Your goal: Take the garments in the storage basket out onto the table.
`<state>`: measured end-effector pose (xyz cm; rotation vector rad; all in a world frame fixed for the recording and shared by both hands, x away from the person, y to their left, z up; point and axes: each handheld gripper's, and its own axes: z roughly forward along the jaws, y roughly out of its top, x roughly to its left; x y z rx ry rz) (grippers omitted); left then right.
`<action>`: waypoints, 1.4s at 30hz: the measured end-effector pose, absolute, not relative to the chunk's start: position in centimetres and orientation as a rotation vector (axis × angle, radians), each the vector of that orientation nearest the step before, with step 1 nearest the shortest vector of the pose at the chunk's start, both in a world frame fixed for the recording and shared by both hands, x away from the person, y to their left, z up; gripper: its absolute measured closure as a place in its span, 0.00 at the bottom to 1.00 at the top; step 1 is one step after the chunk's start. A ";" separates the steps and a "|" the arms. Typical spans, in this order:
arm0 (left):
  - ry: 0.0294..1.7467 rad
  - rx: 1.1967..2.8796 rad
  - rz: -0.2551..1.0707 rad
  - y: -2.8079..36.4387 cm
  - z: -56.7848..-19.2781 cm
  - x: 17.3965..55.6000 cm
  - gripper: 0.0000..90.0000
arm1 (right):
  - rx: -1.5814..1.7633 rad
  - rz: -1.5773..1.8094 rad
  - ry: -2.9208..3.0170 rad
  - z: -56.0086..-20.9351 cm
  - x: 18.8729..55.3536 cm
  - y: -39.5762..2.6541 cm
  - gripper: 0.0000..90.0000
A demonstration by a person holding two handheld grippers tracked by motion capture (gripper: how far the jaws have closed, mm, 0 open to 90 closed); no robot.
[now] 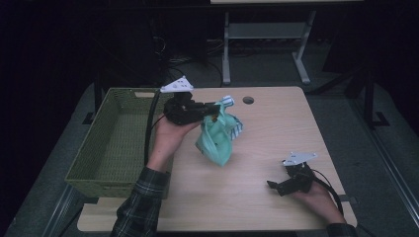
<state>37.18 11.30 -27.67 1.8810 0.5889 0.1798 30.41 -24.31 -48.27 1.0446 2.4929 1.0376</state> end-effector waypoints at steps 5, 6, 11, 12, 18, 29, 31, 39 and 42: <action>0.577 1.907 0.165 9.7 -28.9 37.3 0.93 | 1.044 1.038 2.492 -48.3 30.4 -24.3 0.00; 0.575 1.910 0.161 9.4 -29.1 37.3 0.93 | 1.044 1.038 2.492 -48.3 30.4 -24.3 0.00; 0.563 1.931 0.142 7.9 -30.4 37.4 0.93 | 1.042 1.036 2.493 -48.3 30.4 -24.3 0.00; 0.561 1.930 0.147 7.5 -30.7 37.4 0.93 | 1.043 1.036 2.492 -48.3 30.4 -24.3 0.00; 0.530 1.962 0.140 5.6 -33.0 37.2 0.93 | 1.048 1.038 2.494 -48.3 30.4 -24.3 0.00; 0.533 2.007 0.106 4.2 -36.6 37.1 0.93 | 1.044 1.037 2.493 -48.3 30.4 -24.3 0.00; 0.535 2.019 0.104 4.2 -37.2 37.0 0.93 | 1.042 1.035 2.493 -48.3 30.4 -24.3 0.00; 0.542 2.081 0.099 4.6 -39.8 36.5 0.92 | 1.041 1.035 2.493 -48.3 30.4 -24.3 0.00; 0.548 2.114 0.101 4.9 -40.8 36.2 0.92 | 1.042 1.035 2.493 -48.3 30.4 -24.3 0.00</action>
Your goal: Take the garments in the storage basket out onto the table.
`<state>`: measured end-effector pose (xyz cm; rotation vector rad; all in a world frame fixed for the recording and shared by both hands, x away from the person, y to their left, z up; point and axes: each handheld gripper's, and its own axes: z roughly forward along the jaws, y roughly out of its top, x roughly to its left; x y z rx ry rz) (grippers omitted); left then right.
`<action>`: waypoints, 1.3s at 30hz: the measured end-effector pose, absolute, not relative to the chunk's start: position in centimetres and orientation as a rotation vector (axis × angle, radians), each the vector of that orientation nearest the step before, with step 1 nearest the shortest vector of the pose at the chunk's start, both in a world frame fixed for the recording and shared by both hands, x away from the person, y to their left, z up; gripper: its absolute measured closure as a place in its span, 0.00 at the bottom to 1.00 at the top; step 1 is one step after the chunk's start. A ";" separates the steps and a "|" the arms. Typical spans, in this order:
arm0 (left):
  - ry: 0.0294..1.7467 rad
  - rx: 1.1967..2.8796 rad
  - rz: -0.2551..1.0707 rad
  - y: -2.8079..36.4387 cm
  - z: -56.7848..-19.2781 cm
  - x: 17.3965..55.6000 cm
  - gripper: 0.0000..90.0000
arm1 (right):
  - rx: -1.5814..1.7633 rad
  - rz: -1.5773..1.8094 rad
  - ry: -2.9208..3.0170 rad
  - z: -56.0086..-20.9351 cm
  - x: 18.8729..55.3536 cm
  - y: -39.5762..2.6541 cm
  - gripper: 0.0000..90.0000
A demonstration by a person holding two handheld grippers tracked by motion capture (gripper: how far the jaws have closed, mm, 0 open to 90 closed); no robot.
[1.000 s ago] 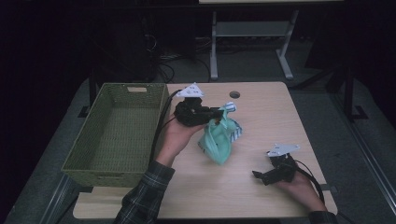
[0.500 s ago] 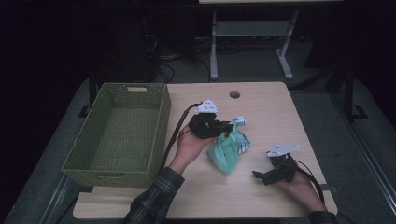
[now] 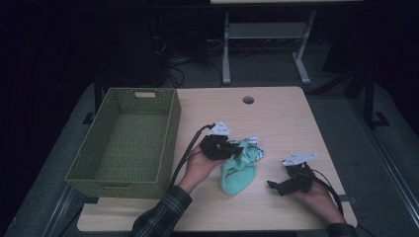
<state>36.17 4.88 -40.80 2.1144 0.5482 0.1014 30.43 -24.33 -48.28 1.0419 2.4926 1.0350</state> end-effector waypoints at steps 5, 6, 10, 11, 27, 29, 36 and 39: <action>0.564 2.130 0.090 5.1 -41.8 36.0 0.92 | 1.042 1.035 2.493 -48.3 30.4 -24.3 0.00; 0.562 2.140 0.089 5.0 -42.1 35.9 0.91 | 1.043 1.035 2.493 -48.3 30.4 -24.3 0.00; 0.557 2.175 0.097 4.9 -43.1 35.7 0.91 | 1.044 1.035 2.493 -48.3 30.4 -24.3 0.00; 0.560 2.177 0.092 4.9 -43.4 35.7 0.91 | 1.044 1.035 2.493 -48.3 30.4 -24.3 0.00; 0.595 2.236 0.076 5.4 -44.5 35.2 0.55 | 1.044 1.035 2.493 -48.3 30.4 -24.3 0.00; 0.603 2.245 0.067 5.7 -44.1 34.8 0.48 | 1.045 1.035 2.493 -48.3 30.4 -24.3 0.00; 0.634 2.224 0.076 7.8 -42.8 33.2 0.46 | 1.043 1.035 2.492 -48.3 30.4 -24.3 0.00; 0.621 2.214 0.078 8.4 -42.2 32.6 0.51 | 1.043 1.035 2.493 -48.3 30.4 -24.3 0.00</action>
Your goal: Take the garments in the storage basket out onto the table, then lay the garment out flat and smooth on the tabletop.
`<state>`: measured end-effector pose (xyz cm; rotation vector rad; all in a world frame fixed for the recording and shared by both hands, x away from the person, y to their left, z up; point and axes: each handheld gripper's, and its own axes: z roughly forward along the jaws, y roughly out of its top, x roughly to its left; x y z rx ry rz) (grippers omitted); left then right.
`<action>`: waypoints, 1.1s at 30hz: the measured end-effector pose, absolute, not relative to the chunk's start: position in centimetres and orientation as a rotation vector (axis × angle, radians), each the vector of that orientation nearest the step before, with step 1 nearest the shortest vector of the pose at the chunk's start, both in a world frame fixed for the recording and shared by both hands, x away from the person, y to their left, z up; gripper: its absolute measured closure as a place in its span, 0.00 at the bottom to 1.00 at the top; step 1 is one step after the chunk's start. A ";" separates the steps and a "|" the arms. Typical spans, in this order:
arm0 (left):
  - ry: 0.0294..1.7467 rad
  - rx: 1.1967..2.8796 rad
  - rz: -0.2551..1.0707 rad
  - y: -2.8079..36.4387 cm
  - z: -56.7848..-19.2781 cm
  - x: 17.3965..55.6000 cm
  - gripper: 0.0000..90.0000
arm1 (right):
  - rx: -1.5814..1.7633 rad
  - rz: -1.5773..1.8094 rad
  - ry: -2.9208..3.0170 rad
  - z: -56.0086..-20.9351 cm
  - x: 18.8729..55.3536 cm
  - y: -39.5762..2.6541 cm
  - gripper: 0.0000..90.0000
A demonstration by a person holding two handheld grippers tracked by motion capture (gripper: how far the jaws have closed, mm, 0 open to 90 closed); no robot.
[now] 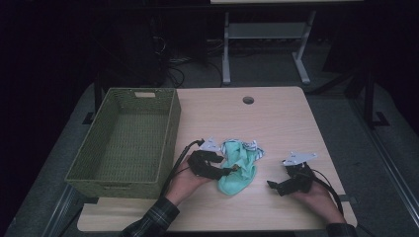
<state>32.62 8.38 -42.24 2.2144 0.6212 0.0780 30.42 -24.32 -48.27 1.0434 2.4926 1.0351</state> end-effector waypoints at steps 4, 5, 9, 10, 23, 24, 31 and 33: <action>0.591 2.217 0.068 8.6 -41.7 31.6 0.69 | 1.045 1.035 2.490 -48.3 30.4 -24.3 0.00; 0.582 2.221 0.056 8.6 -41.7 31.3 0.74 | 1.045 1.032 2.491 -48.3 30.4 -24.3 0.00; 0.600 2.235 0.003 8.3 -42.4 30.4 0.96 | 1.045 1.031 2.491 -48.3 30.4 -24.3 0.00; 0.600 2.235 0.003 8.3 -42.4 30.4 0.99 | 1.045 1.031 2.491 -48.3 30.4 -24.3 0.00; 0.606 2.362 0.013 8.1 -44.8 29.4 0.99 | 1.043 1.030 2.488 -48.3 30.4 -24.4 0.00; 0.612 2.362 0.018 7.9 -45.0 29.4 0.99 | 1.043 1.030 2.488 -48.3 30.4 -24.3 0.00; 0.593 2.414 0.013 7.7 -45.8 29.5 0.99 | 1.045 1.024 2.484 -48.2 30.4 -24.3 0.00; 0.588 2.419 0.020 7.6 -45.7 29.5 0.99 | 1.060 1.017 2.484 -48.2 30.4 -24.3 0.01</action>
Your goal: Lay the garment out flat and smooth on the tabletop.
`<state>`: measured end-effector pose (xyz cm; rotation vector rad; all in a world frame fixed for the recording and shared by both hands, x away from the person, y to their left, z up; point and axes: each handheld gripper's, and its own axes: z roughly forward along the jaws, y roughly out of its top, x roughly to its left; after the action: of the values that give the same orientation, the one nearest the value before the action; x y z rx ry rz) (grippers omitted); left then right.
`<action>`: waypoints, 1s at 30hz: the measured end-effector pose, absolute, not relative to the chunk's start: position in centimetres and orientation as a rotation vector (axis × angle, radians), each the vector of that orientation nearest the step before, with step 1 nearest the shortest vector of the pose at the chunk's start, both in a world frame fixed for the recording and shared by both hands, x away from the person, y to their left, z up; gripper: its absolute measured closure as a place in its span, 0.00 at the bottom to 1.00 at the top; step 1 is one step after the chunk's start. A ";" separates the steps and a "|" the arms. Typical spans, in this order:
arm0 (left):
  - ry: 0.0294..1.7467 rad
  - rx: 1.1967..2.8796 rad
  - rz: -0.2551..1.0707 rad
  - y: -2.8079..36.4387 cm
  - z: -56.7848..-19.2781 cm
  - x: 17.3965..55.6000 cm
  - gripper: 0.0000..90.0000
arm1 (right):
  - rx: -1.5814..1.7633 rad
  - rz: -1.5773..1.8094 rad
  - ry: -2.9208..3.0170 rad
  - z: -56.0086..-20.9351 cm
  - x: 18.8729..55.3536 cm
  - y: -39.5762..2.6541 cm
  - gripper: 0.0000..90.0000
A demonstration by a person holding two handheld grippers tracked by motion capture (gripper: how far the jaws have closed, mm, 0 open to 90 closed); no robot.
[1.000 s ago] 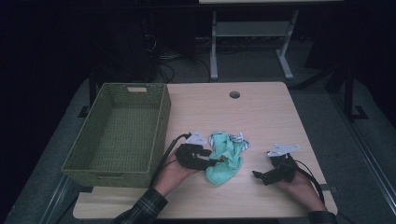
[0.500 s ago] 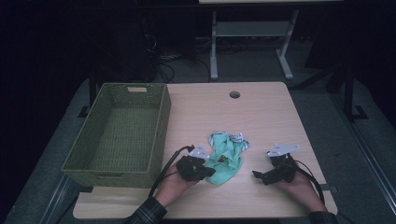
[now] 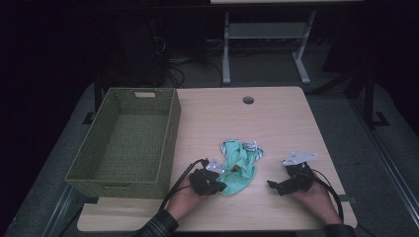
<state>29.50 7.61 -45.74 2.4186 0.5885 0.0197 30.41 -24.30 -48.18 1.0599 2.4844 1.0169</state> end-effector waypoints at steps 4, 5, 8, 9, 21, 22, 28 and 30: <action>0.587 2.422 0.013 7.6 -45.7 29.6 0.98 | 1.068 0.983 2.491 -47.6 30.4 -24.5 0.16; 0.600 2.409 0.004 7.6 -45.8 29.5 0.98 | 1.073 0.984 2.486 -47.5 30.5 -24.5 0.17; 0.613 2.398 -0.007 7.6 -45.8 29.6 0.98 | 1.078 0.975 2.479 -47.1 30.6 -24.6 0.28; 0.610 2.401 -0.006 7.6 -45.8 29.6 0.98 | 1.078 0.996 2.477 -46.9 30.6 -24.6 0.32; 0.603 2.419 -0.002 7.5 -45.7 29.6 0.98 | 1.065 1.135 2.453 -44.0 31.5 -23.8 0.74; 0.604 2.416 -0.004 7.6 -45.7 29.6 0.98 | 1.061 1.154 2.447 -43.7 31.7 -23.7 0.75; 0.601 2.417 -0.012 7.6 -45.7 29.8 0.98 | 1.043 1.169 2.463 -43.4 33.2 -22.7 0.80; 0.601 2.418 -0.019 7.6 -45.7 29.8 0.98 | 1.049 1.165 2.479 -43.5 33.8 -22.4 0.81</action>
<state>29.83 7.64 -45.70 2.4184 0.6006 -0.0190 33.76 -22.38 -43.48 1.0490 2.4791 1.1649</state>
